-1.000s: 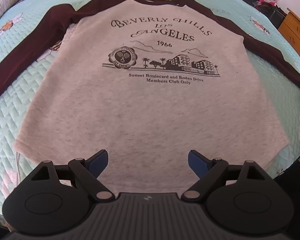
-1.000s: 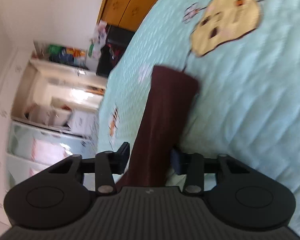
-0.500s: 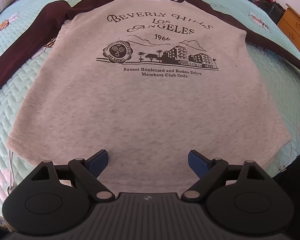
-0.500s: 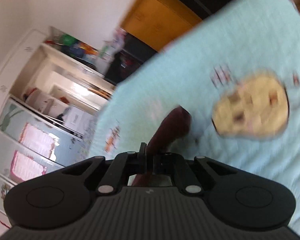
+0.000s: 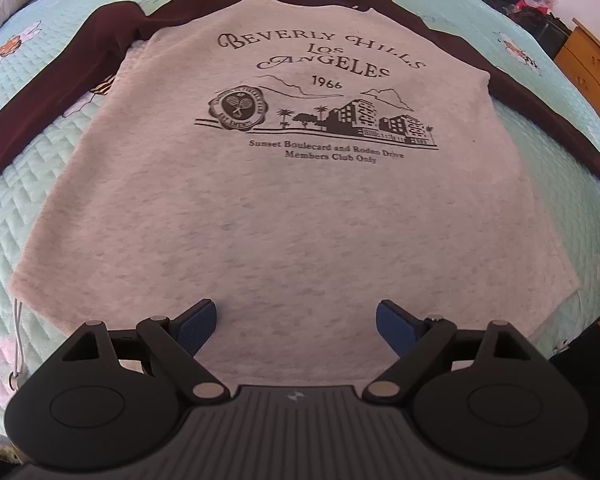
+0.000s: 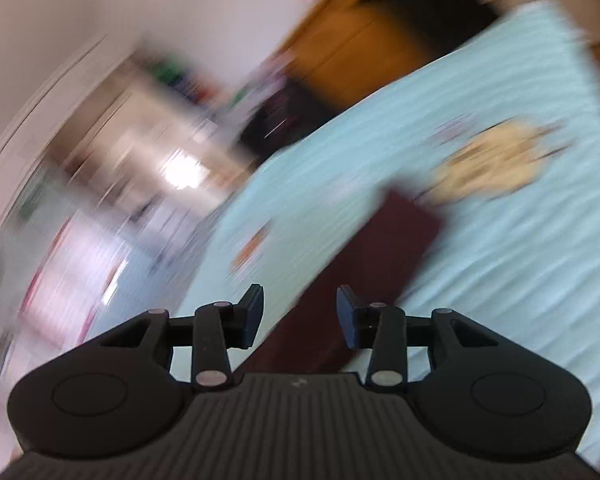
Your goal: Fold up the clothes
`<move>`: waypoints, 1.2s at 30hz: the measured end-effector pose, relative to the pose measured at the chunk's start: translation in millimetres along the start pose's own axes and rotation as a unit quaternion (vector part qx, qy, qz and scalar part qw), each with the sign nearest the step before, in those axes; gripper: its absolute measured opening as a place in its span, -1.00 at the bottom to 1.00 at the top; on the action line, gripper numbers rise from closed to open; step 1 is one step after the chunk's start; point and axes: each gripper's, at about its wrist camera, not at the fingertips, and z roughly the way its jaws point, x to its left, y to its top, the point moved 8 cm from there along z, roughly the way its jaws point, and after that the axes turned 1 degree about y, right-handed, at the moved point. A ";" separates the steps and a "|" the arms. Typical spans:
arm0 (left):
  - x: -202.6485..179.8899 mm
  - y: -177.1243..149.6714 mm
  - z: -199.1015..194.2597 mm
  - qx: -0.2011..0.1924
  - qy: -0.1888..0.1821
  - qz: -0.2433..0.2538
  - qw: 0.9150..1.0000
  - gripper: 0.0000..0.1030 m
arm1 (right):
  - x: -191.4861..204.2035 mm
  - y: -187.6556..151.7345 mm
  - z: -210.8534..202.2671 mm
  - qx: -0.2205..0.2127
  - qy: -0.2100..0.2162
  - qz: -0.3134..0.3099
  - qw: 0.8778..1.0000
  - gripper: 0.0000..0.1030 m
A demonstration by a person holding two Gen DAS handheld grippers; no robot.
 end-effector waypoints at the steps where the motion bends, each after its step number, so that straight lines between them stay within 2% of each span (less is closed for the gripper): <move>1: -0.1 -0.3 -1.2 -0.001 -0.002 0.000 1.000 0.75 | 15.5 -14.6 13.0 0.023 0.020 -0.005 1.000 -0.14; 4: 6.8 0.5 -7.0 -0.009 0.001 -0.007 1.000 0.75 | 52.9 -57.5 49.6 0.086 0.062 -0.020 0.994 -0.11; 8: 26.4 4.9 -14.1 -0.021 0.011 -0.032 0.999 0.75 | 87.6 -106.0 102.2 0.164 0.089 -0.043 0.982 -0.04; 11: 38.9 8.7 -20.8 -0.031 0.014 -0.047 0.998 0.75 | 68.9 -102.9 114.2 0.147 0.007 -0.065 0.987 -0.05; 13: 50.7 13.6 -26.2 -0.042 0.016 -0.056 0.997 0.75 | 55.2 -99.0 119.4 0.131 -0.051 -0.080 0.987 -0.42; 15: 67.4 29.9 -29.9 -0.060 0.022 -0.067 0.996 0.75 | 53.6 -81.9 93.0 0.093 -0.051 -0.076 0.991 -0.31; 17: 86.0 51.0 -33.1 -0.079 0.029 -0.078 0.993 0.75 | 60.8 -80.0 55.6 0.055 -0.029 -0.097 0.993 0.02; 18: 95.3 61.6 -34.8 -0.089 0.033 -0.083 0.992 0.75 | 60.8 -90.4 46.2 0.061 -0.025 -0.108 0.992 0.23; 21: 123.4 93.1 -40.0 -0.119 0.044 -0.099 0.987 0.75 | 57.9 -128.4 23.8 0.095 -0.018 -0.141 0.985 0.26; 23: 142.1 114.1 -43.7 -0.138 0.052 -0.110 0.983 0.75 | 44.7 -147.0 16.1 0.098 -0.019 -0.151 0.984 0.23; 24: 151.5 124.5 -45.5 -0.148 0.055 -0.115 0.981 0.75 | 44.1 -148.9 12.8 0.083 -0.011 -0.160 0.984 0.23; 28: 193.9 179.1 -40.8 -0.174 0.084 -0.105 0.976 0.75 | 45.7 -147.3 20.6 0.084 -0.017 -0.181 0.980 0.35; 32: 231.4 238.8 -15.4 -0.185 0.084 -0.095 0.974 0.75 | 55.1 -149.7 25.3 0.084 -0.018 -0.214 0.973 0.50; 36: 256.1 278.7 27.0 -0.161 0.072 -0.085 0.981 0.75 | 54.8 -151.3 26.9 0.086 -0.023 -0.226 0.970 0.56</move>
